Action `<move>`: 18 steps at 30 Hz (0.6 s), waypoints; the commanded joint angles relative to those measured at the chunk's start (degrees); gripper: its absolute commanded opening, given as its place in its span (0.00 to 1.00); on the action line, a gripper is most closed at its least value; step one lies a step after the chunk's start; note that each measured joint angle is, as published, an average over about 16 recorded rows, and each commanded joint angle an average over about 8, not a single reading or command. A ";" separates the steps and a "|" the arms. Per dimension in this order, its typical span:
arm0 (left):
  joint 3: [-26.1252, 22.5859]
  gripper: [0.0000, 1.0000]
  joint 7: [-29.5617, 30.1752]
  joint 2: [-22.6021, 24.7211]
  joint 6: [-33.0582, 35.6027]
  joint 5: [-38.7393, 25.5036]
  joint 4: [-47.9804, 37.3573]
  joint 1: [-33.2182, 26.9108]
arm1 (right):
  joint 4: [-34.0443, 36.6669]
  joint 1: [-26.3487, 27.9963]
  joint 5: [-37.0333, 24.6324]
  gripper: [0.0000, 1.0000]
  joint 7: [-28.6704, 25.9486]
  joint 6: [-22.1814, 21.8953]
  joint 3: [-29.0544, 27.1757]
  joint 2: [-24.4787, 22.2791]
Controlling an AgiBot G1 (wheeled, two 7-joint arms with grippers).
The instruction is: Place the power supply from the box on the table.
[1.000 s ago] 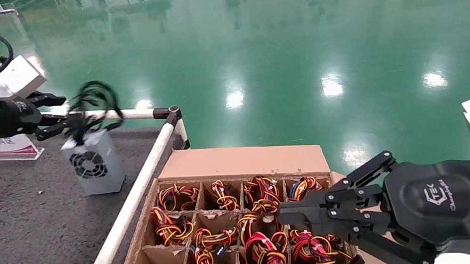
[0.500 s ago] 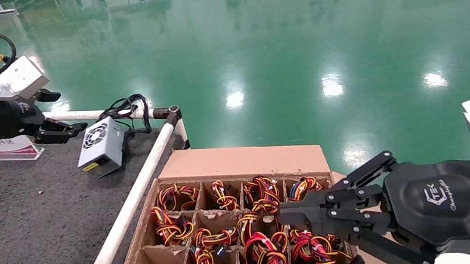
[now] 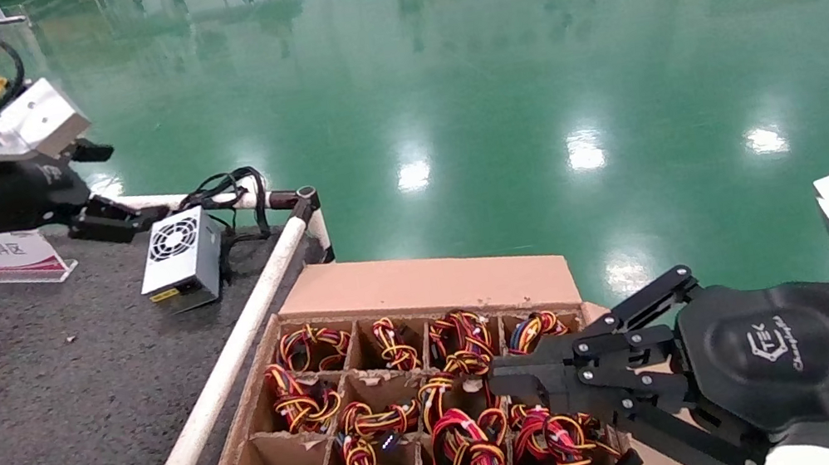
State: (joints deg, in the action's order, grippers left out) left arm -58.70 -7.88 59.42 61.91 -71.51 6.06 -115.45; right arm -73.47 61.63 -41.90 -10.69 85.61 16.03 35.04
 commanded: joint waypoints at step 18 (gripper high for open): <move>7.31 1.00 2.57 -3.51 12.18 13.32 3.13 4.88 | 0.00 0.00 0.00 1.00 0.00 0.00 0.00 0.00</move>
State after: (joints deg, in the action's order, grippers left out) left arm -51.65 -5.42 56.12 73.33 -58.84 9.12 -110.80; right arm -73.47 61.63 -41.90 -10.69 85.61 16.03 35.04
